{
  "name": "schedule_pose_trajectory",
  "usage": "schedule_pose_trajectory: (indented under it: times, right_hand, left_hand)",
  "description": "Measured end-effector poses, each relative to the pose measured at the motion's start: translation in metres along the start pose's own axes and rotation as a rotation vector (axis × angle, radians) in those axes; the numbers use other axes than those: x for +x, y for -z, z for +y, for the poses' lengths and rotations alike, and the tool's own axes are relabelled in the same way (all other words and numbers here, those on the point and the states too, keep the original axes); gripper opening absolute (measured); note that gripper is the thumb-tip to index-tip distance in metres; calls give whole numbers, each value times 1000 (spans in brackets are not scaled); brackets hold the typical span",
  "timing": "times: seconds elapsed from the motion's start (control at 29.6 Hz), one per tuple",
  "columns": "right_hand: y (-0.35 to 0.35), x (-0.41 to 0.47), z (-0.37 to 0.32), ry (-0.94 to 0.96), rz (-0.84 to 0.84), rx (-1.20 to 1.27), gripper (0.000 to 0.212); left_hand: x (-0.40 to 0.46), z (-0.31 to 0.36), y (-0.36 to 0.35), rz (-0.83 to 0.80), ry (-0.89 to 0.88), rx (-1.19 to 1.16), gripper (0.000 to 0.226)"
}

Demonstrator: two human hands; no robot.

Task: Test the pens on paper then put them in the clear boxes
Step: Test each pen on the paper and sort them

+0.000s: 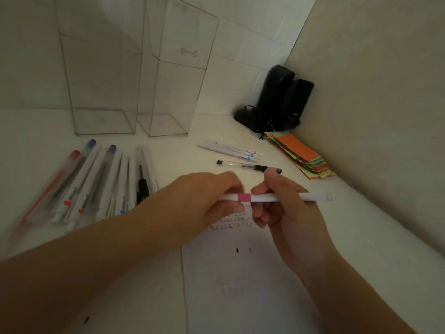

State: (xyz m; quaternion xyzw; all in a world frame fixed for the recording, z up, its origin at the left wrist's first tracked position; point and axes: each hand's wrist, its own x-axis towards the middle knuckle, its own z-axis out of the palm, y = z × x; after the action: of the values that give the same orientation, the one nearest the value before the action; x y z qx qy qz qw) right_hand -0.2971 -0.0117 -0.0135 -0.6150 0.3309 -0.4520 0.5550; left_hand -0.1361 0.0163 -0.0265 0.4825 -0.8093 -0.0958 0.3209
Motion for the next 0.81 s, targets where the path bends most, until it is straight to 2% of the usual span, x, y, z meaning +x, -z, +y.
schedule_pose_trajectory:
  times: [0.07,0.14,0.3,0.41,0.51,0.61,0.81]
  right_hand:
    - [-1,0,-1,-7,9,6,38]
    - [-3,-1,0,4,7,20,36]
    - [-5,0,-2,39,-30,104,36]
    - [-1,1,-8,-3,-46,135,35]
    - [7,-2,-17,-39,-36,8,37]
    - [9,-4,-26,-75,-67,-207,35]
    - [29,-3,-55,-89,-128,-374,39]
  left_hand:
    - [-1,-4,-3,41,-51,188,28]
    - [-4,-2,-3,68,-74,223,32]
    - [-4,5,-1,74,-98,72,24]
    - [-4,18,-3,51,19,-118,36]
    - [-8,33,-14,-21,75,-256,38]
    - [-13,40,-21,-130,86,-200,45]
    - [-12,42,-17,-189,144,-101,60]
